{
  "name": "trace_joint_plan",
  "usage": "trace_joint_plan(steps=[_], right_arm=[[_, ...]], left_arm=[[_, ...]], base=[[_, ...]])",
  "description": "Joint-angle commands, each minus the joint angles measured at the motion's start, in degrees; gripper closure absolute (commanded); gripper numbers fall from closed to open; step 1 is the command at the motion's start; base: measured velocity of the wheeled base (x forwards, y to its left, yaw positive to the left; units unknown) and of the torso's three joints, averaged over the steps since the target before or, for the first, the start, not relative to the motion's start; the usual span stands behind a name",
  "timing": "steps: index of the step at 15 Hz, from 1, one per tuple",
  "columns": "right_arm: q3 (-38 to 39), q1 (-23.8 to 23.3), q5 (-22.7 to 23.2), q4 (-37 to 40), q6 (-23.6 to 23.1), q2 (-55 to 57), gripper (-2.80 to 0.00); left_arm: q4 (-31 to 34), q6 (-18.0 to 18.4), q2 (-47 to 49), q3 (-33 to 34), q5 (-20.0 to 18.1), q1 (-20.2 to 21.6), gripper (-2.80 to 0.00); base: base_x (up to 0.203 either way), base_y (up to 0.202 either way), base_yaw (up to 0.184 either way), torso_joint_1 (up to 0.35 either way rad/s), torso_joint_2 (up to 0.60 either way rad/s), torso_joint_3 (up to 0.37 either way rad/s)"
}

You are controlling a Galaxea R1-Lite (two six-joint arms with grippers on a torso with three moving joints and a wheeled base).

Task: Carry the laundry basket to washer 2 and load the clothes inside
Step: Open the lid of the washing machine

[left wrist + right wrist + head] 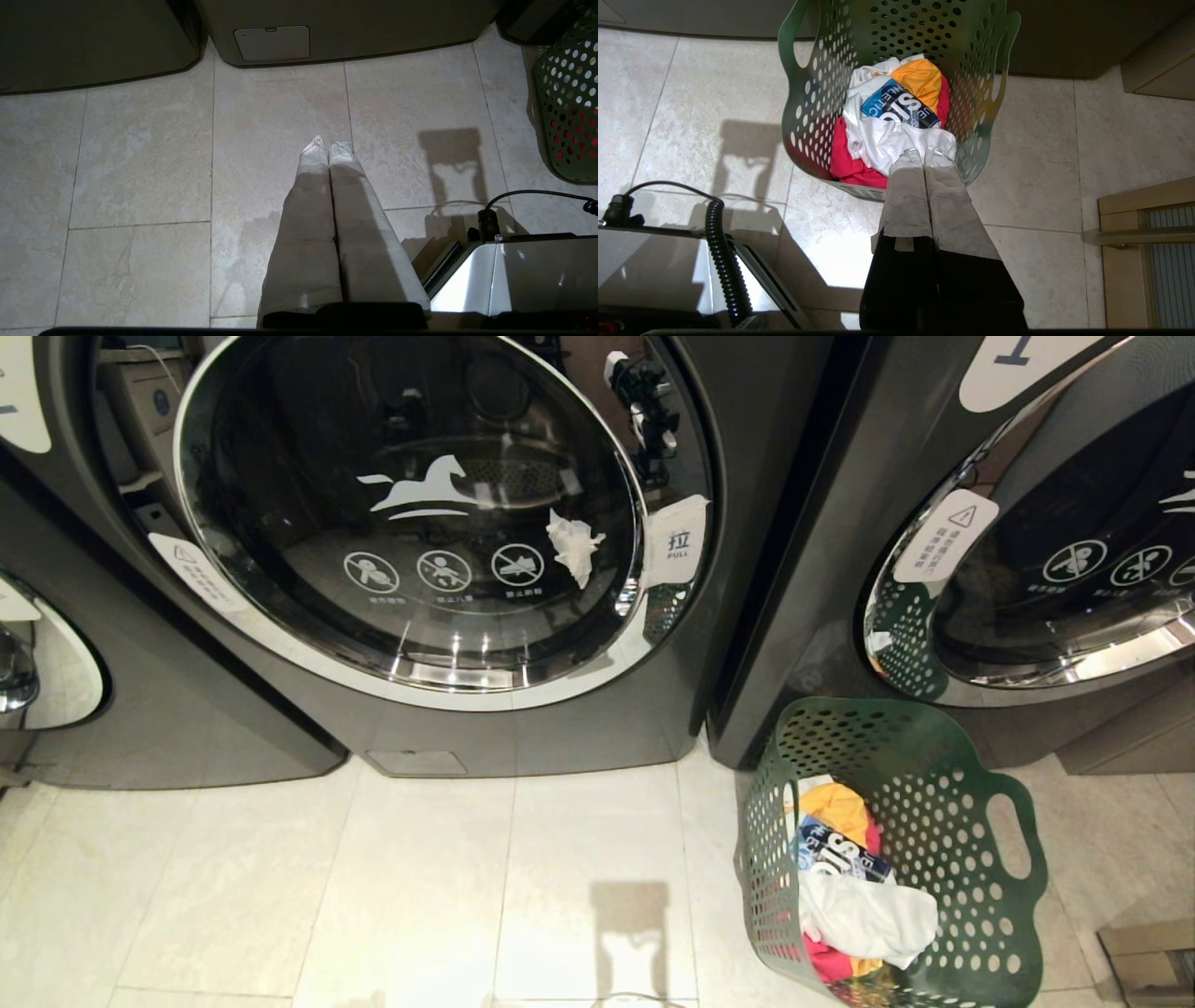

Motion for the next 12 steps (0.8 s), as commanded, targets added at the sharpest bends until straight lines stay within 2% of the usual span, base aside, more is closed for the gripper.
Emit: trace_joint_plan(steps=[1,5,7,12], right_arm=[[0.0,-0.02,0.27,0.1,-0.68,0.13,0.0],[0.0,-0.02,0.27,0.1,-0.41,0.13,0.0],[0.0,-0.02,0.18,0.1,-0.59,0.13,0.0],[0.0,-0.02,0.09,0.1,-0.24,0.13,0.0]], left_arm=[[0.12,0.02,0.07,-0.03,0.03,-0.04,0.0],[0.12,-0.72,0.07,-0.11,0.0,0.04,0.0],[0.12,-2.35,0.07,-0.11,0.08,-0.04,0.0],[0.12,-1.82,0.07,-0.03,0.26,-0.04,0.0]], base=[[0.0,0.0,0.0,0.0,0.0,0.0],[0.0,0.0,0.0,0.0,0.0,0.0],[0.0,0.0,0.0,0.001,0.0,0.028],[0.0,0.0,0.0,0.002,0.0,0.184]])
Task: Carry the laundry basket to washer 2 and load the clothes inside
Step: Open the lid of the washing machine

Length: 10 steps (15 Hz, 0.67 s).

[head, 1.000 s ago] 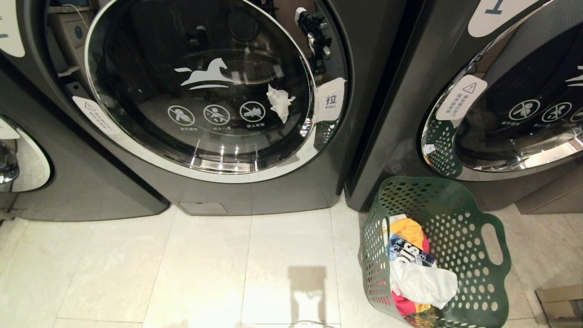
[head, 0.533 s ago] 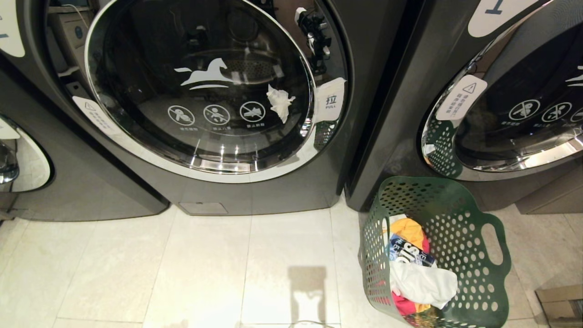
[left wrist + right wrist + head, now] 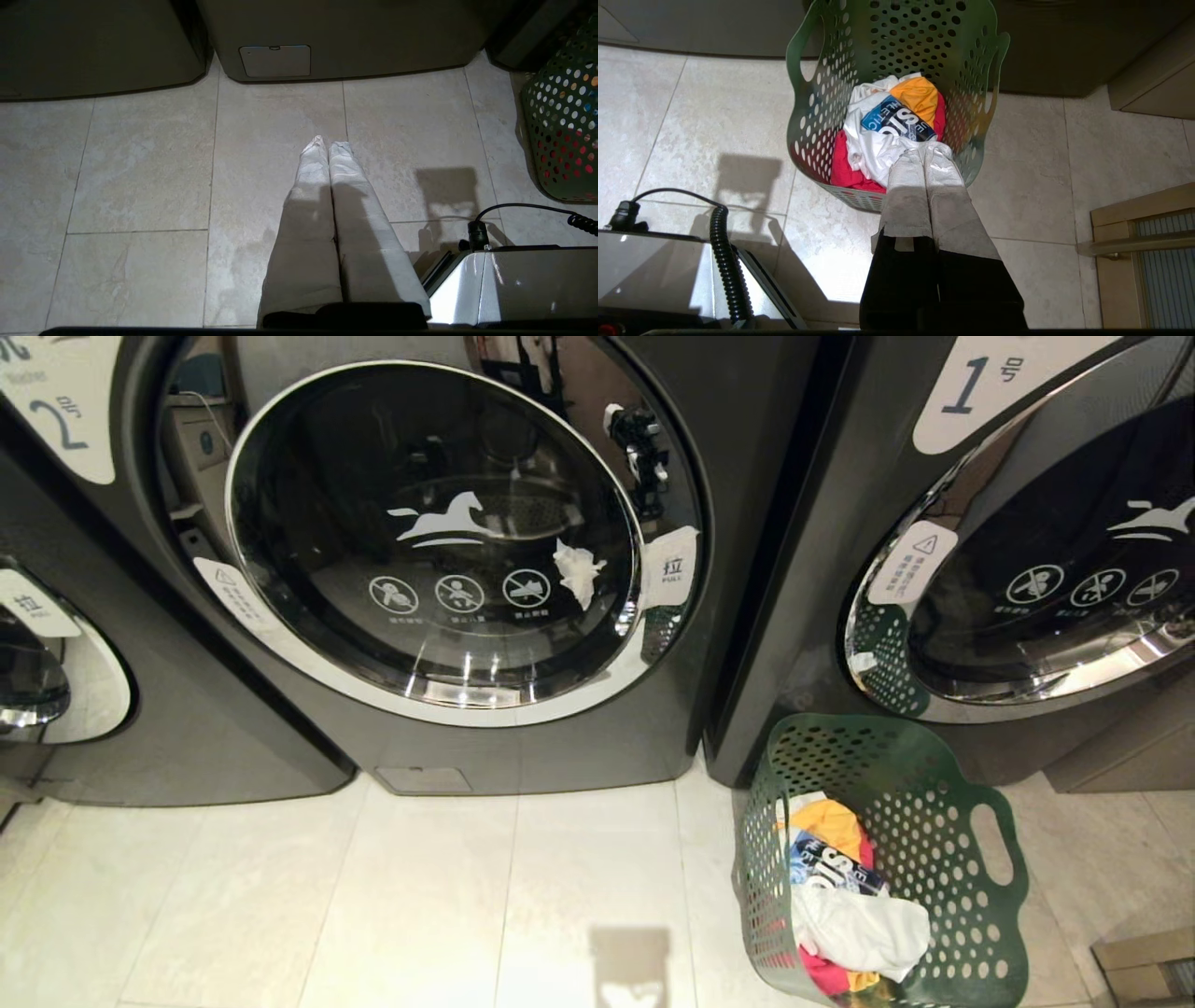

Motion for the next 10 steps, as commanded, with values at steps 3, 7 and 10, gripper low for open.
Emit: trace_joint_plan(steps=[3,7,10], right_arm=[[0.0,0.0,0.01,0.08,0.05,0.11,0.0],[0.0,0.0,0.01,0.08,-0.47,0.11,0.0],[0.0,0.0,0.18,0.08,-1.01,0.11,0.0]], left_arm=[[0.03,0.12,0.07,0.05,-0.09,0.04,0.0],[0.03,0.11,0.07,0.05,0.0,0.04,0.0],[0.03,-0.17,0.07,0.03,0.09,-0.04,0.0]], base=[[0.0,0.0,0.0,0.003,0.0,0.2],[0.0,0.0,0.0,0.003,0.0,0.197],[0.0,0.0,0.0,0.002,0.0,0.201]])
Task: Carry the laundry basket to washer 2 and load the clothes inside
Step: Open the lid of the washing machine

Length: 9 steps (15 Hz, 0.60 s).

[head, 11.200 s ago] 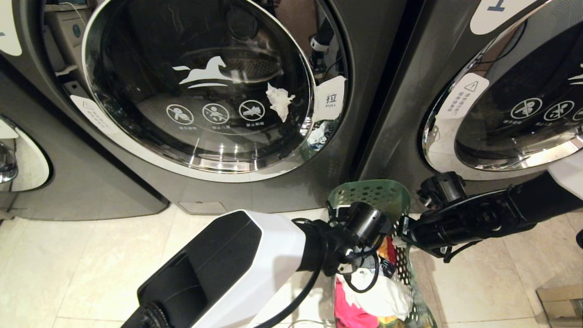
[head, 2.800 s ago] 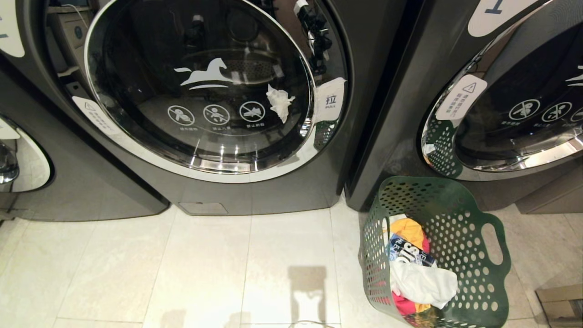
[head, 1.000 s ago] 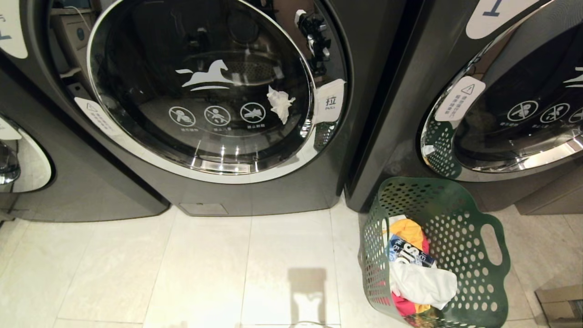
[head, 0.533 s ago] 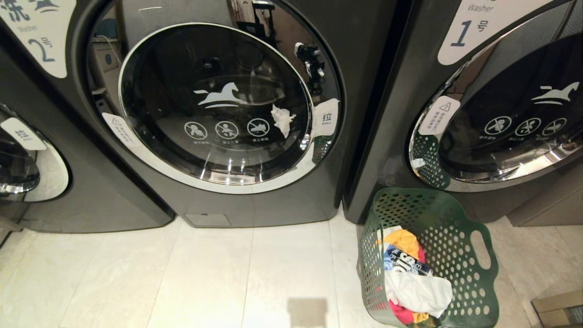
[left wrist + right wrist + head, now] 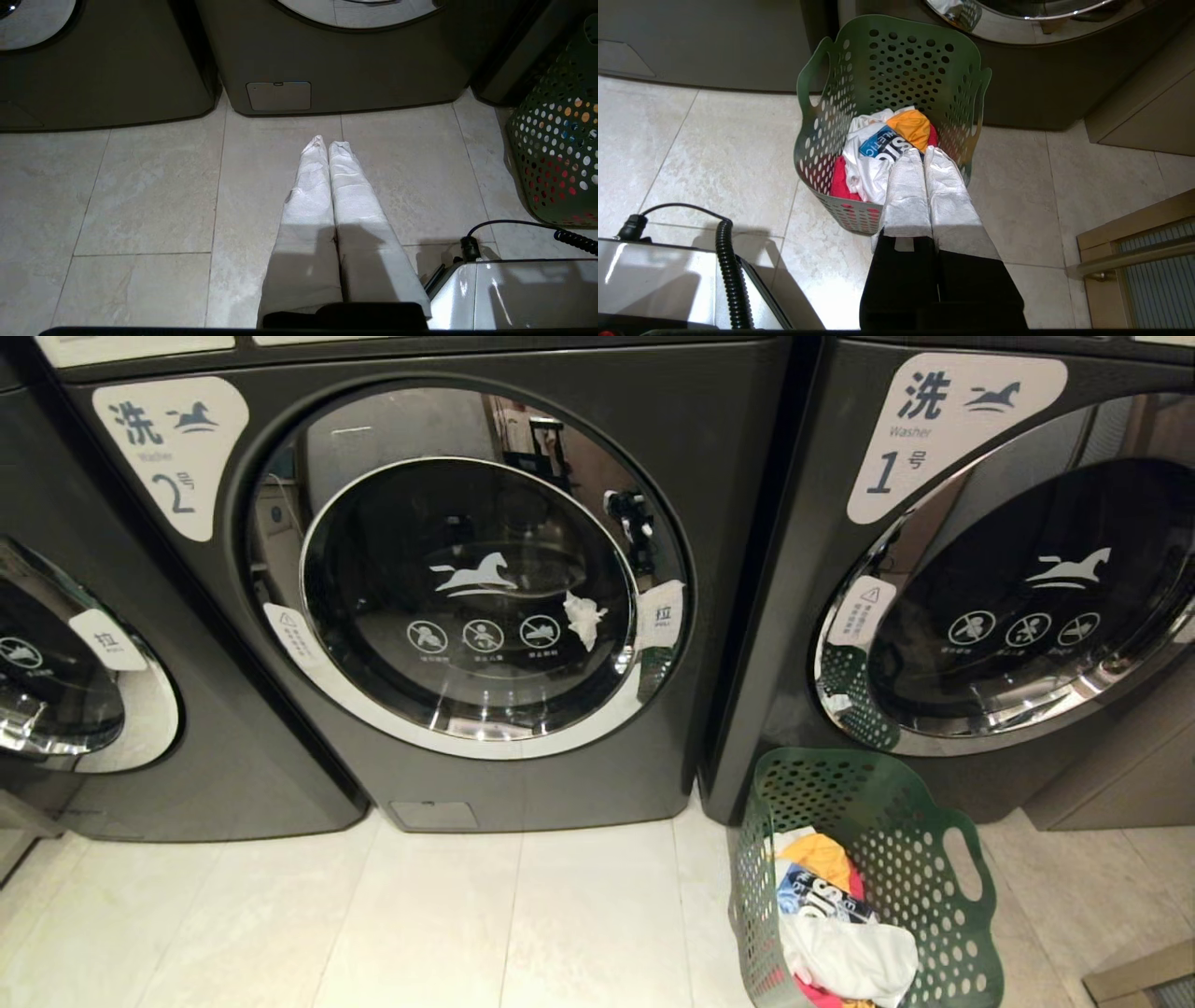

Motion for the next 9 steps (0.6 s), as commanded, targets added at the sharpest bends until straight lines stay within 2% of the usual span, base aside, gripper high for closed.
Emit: trace_joint_plan(steps=[1,9], right_arm=[[0.0,0.0,0.1,0.07,-0.11,0.11,0.0],[0.08,0.0,-0.08,-0.02,0.16,0.11,0.0]], left_arm=[[0.07,-0.26,0.06,-0.09,0.03,0.04,0.0],[0.07,-0.78,0.06,0.0,0.64,-0.04,0.0]], base=[[0.0,0.0,0.0,0.001,0.0,0.194],[0.0,0.0,0.0,0.002,0.0,0.188]])
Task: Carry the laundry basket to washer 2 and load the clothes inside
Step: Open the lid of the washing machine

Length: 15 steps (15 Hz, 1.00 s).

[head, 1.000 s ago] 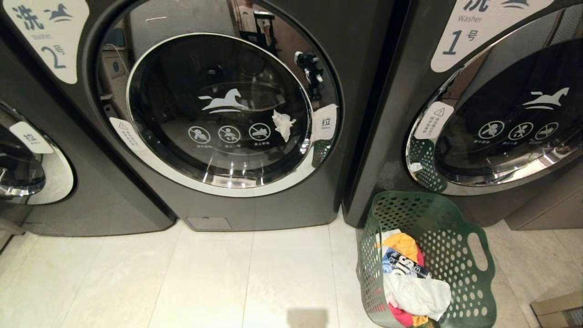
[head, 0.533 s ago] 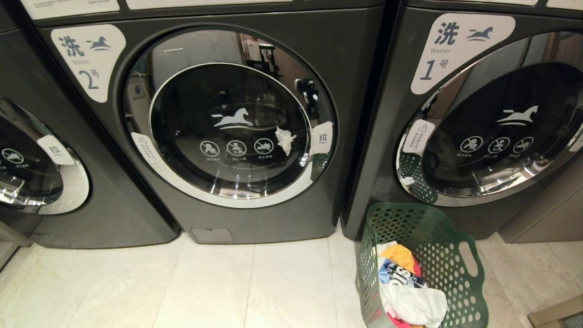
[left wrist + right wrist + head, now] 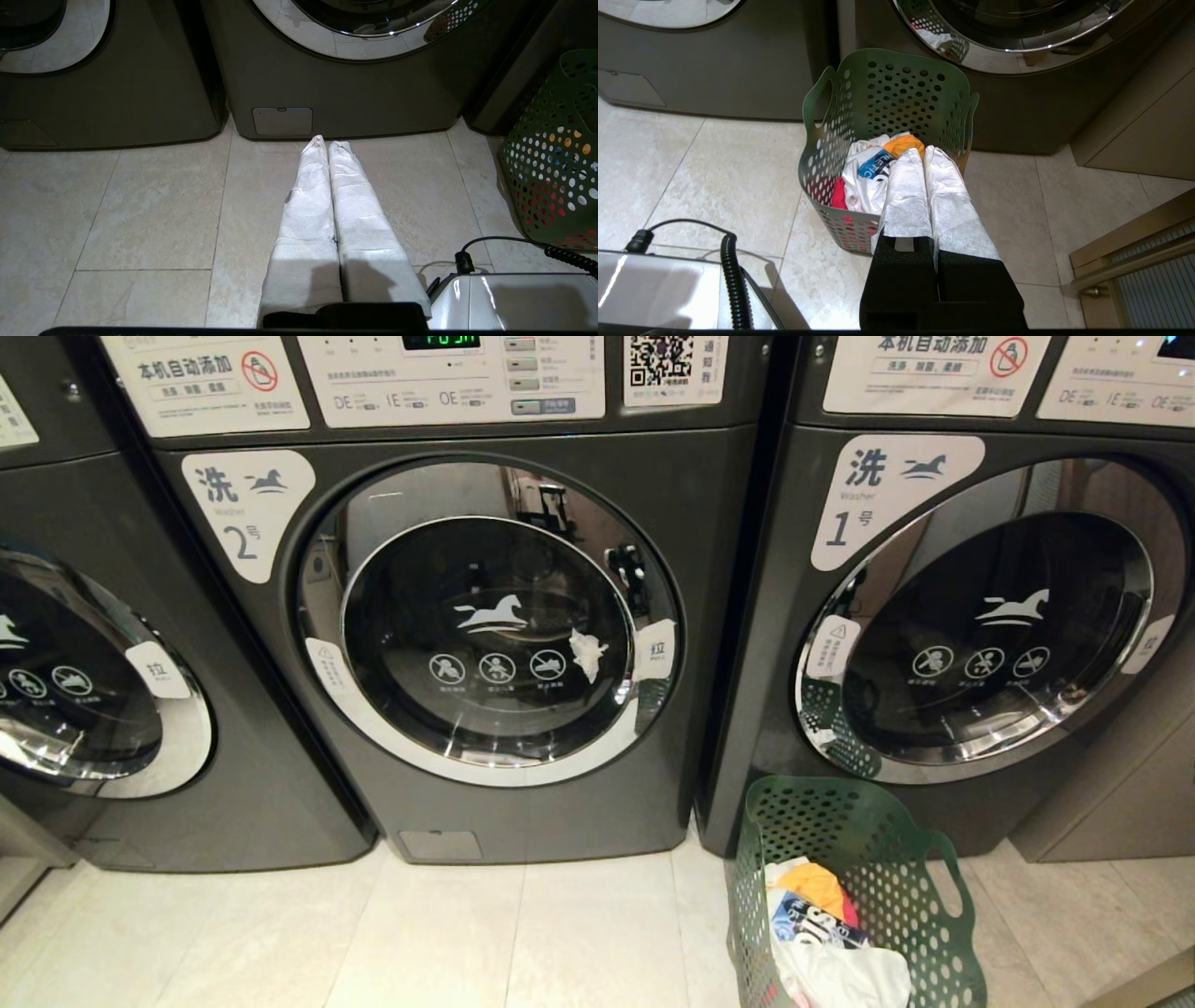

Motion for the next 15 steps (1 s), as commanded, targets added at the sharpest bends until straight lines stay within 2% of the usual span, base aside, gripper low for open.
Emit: trace_joint_plan(steps=[1,12,15], right_arm=[[-0.12,-0.02,0.01,0.24,-0.03,0.1,0.0],[-0.12,-0.02,0.01,0.16,0.06,0.1,0.0],[-0.12,-0.02,0.01,0.2,-0.03,0.1,0.0]], left_arm=[[0.06,0.01,0.05,0.07,-0.09,-0.04,0.0],[0.06,0.26,0.05,0.07,-0.09,-0.02,0.0],[0.06,0.26,0.05,-0.02,0.0,0.04,0.0]], base=[[0.0,0.0,0.0,0.004,0.0,0.043],[0.0,0.0,0.0,0.0,0.0,0.007],[-0.001,-0.141,-0.003,0.006,0.0,0.002]])
